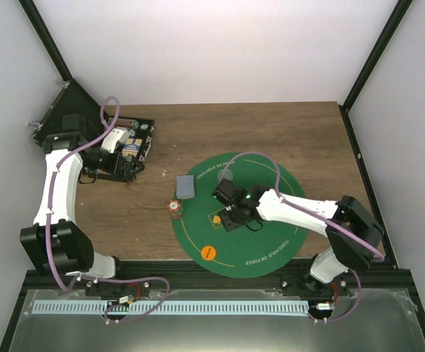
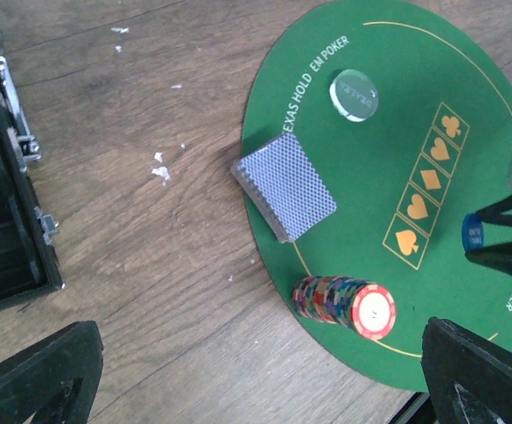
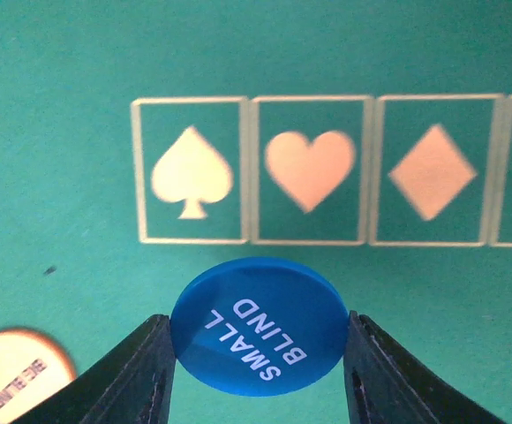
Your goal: Distribute texas hold em gaming equipment
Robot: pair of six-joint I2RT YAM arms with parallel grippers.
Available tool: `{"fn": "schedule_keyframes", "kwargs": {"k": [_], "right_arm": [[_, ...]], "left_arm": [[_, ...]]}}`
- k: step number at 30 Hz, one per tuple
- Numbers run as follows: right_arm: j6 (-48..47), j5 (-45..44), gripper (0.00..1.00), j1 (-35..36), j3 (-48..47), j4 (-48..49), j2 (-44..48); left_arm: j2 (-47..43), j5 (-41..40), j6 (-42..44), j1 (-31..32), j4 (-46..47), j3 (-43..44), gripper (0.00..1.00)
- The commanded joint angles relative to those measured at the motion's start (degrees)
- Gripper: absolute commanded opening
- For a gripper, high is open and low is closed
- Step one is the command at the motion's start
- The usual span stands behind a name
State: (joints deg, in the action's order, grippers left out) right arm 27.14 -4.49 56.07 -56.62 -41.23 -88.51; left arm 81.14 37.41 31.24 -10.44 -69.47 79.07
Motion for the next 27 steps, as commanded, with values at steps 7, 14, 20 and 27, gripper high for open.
{"fn": "schedule_keyframes", "kwargs": {"k": [7, 14, 20, 27], "right_arm": [[-3.61, -0.14, 0.38, -10.59, 1.53, 3.31, 2.97], [-5.39, 1.94, 0.38, -16.99, 3.09, 5.98, 5.2], [-6.41, 2.46, 0.38, -19.47, 4.35, 6.5, 5.88], [-8.72, 2.99, 0.38, -24.64, 4.7, 6.93, 6.59]], "left_arm": [[1.31, 1.93, 1.33, 8.84, -3.47, 6.92, 0.99], [1.82, 1.94, 3.26, 17.83, -7.28, 8.84, 0.97], [2.17, 2.39, 6.22, 28.71, -10.49, 7.45, 0.93], [3.21, -2.13, 8.16, 46.13, -10.4, 2.03, 0.88]]}}
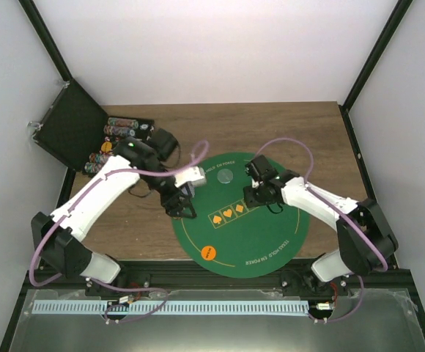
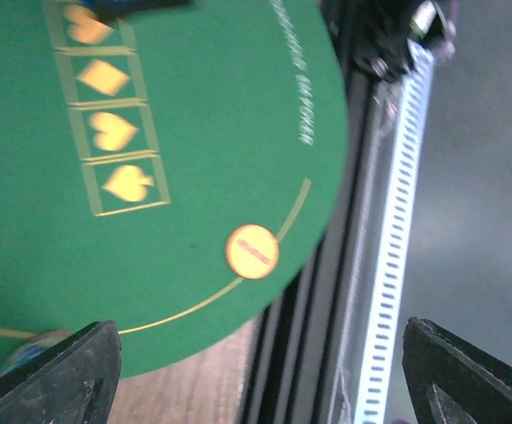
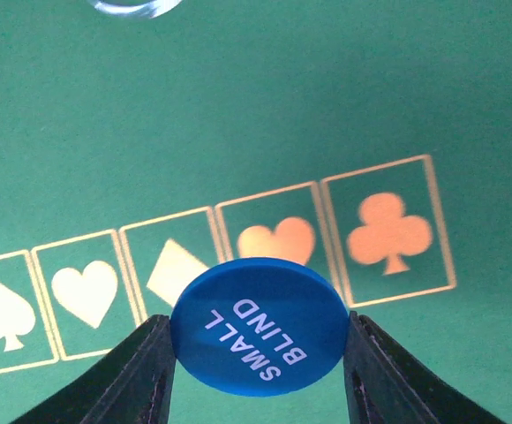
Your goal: Distribute texas hold em gaming equipment
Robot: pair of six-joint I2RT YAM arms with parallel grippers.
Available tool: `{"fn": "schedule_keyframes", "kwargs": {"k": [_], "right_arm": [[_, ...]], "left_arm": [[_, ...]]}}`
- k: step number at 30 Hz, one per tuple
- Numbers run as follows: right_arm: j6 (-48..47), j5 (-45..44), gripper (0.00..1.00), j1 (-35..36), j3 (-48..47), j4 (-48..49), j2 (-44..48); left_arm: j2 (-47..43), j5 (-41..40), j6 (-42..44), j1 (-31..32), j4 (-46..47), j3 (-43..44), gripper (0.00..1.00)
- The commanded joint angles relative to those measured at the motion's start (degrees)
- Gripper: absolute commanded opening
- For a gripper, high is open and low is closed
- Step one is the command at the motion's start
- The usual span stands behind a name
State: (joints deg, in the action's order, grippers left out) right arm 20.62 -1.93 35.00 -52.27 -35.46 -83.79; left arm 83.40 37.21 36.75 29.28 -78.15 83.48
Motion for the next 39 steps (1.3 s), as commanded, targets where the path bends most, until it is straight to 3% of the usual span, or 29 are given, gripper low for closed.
{"fn": "schedule_keyframes", "kwargs": {"k": [1, 7, 11, 22, 30, 35, 39], "right_arm": [[-2.87, 0.76, 0.38, -5.19, 0.07, 1.37, 1.71], [-7.73, 0.8, 0.38, -17.39, -2.61, 0.47, -1.29], [-9.29, -0.02, 0.38, -23.71, -3.35, -1.12, -3.12], [-11.12, -2.73, 0.4, -26.76, -3.98, -2.06, -10.87], [-10.64, -0.1, 0.77, -26.74, -7.12, -4.66, -12.7], [-11.26, 2.92, 0.82, -25.43, -8.46, -7.31, -5.94], [-13.92, 6.61, 0.83, -17.18, -9.58, -8.43, -0.64]], "left_arm": [[1.24, -2.41, 2.74, 8.56, -1.63, -2.95, 0.88], [3.24, -4.42, 0.47, 18.46, 1.34, -5.69, 0.88], [4.43, -5.31, 0.15, 21.3, 1.64, -6.71, 0.87], [3.92, -6.48, 0.5, 21.35, 1.4, -6.54, 0.87], [2.97, -10.18, -1.71, 21.35, 2.04, -6.02, 0.87], [1.79, -15.43, -3.47, 19.49, 3.32, -5.76, 0.87], [1.9, -15.74, -4.54, 11.24, 2.59, -1.97, 0.87]]}}
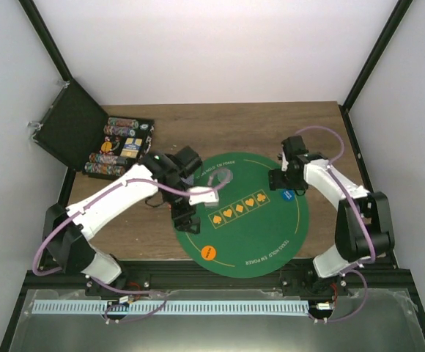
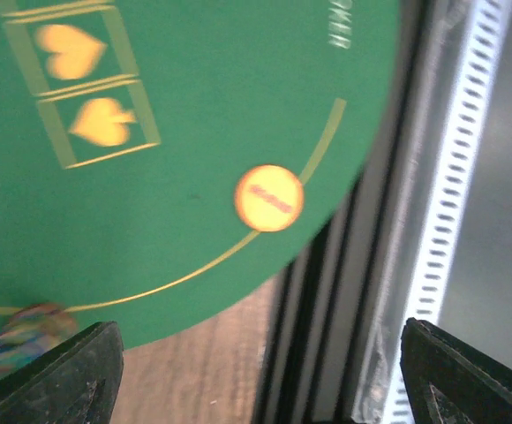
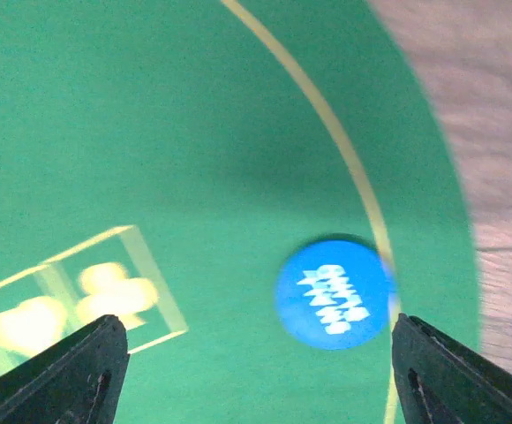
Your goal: Distribute texas hold em gaming equipment
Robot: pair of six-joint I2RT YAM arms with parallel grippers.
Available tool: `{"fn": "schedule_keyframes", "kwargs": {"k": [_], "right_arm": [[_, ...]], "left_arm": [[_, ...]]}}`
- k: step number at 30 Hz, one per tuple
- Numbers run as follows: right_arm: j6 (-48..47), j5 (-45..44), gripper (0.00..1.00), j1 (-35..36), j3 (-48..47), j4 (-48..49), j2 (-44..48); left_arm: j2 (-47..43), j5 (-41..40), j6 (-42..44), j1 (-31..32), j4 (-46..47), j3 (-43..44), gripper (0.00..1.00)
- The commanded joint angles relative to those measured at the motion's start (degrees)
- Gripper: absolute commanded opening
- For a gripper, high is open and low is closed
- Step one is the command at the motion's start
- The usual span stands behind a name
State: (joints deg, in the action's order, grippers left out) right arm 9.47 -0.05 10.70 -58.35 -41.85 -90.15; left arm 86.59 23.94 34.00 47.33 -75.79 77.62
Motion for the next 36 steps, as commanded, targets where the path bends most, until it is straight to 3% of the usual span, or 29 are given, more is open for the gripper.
{"fn": "schedule_keyframes", "kwargs": {"k": [1, 7, 11, 15, 20, 36], "right_arm": [[-2.83, 4.99, 0.83, 10.4, -3.48, -2.09, 7.0], [2.84, 7.17, 0.83, 31.26, -1.58, -0.37, 7.19], [8.79, 4.01, 0.83, 46.09, -1.63, 1.04, 3.2], [11.78, 0.4, 0.91, 55.64, -4.98, -0.37, -2.87], [14.13, 0.43, 0.94, 62.06, -7.82, -0.96, -10.65], [19.41, -7.05, 0.63, 66.47, -9.47, -8.69, -17.39]], "left_arm": [[-1.5, -2.5, -2.15, -9.37, 0.19, 4.84, 0.87], [-5.69, -0.13, -4.16, -26.6, 1.14, 7.55, 0.88], [-7.0, 1.02, -4.72, -37.52, 2.69, 6.17, 0.89], [-6.17, 2.74, -5.26, -44.2, 2.86, 6.19, 0.89], [-6.7, 4.06, -4.81, -45.53, 3.63, 5.28, 0.89], [-6.09, 5.72, -3.34, -45.57, 2.77, 5.94, 0.89]]}}
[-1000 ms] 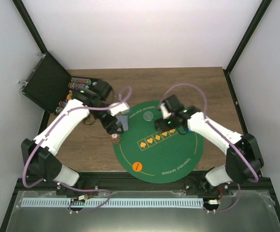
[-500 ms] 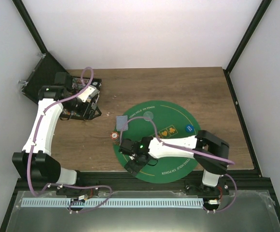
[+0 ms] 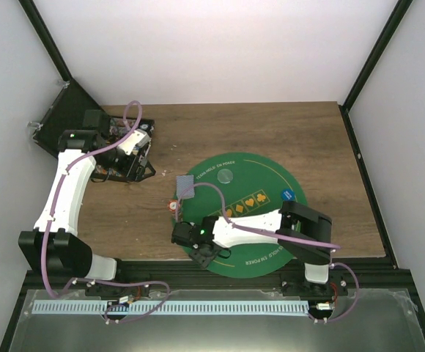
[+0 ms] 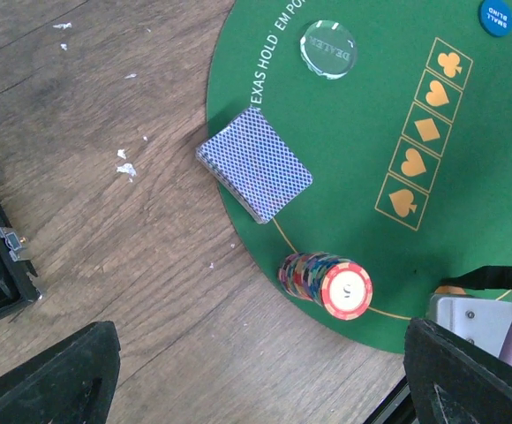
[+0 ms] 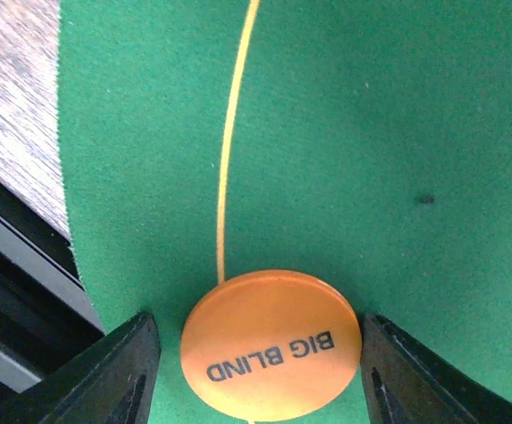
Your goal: Distribute texas hold em gaming equipment
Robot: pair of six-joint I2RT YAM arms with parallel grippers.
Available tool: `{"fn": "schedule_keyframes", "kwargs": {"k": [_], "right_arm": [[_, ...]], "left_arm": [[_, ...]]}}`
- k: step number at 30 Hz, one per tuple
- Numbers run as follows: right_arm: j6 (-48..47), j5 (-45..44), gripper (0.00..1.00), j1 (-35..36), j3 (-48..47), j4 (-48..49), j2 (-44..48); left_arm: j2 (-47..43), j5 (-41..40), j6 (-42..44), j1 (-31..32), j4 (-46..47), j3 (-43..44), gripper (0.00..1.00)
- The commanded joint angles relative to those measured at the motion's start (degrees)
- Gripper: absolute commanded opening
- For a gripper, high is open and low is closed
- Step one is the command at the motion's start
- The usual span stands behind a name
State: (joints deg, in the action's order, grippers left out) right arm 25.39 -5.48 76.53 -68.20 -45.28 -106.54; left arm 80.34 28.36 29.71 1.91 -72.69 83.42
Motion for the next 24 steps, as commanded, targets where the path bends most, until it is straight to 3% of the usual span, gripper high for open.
{"fn": "schedule_keyframes", "kwargs": {"k": [1, 10, 24], "right_arm": [[4.12, -1.84, 0.61, 0.65, 0.9, -5.6, -0.47], [11.82, -1.84, 0.46, 0.64, 6.72, -7.41, 5.03], [30.91, 3.63, 0.42, -1.52, 20.53, -15.34, 21.75]], "left_arm": [[0.17, 1.35, 1.03, -0.15, -0.35, 0.19, 0.89], [-0.12, 1.75, 1.44, -0.16, -0.31, -0.03, 0.89], [0.85, 2.4, 2.07, -0.16, -0.81, 0.29, 0.89]]}}
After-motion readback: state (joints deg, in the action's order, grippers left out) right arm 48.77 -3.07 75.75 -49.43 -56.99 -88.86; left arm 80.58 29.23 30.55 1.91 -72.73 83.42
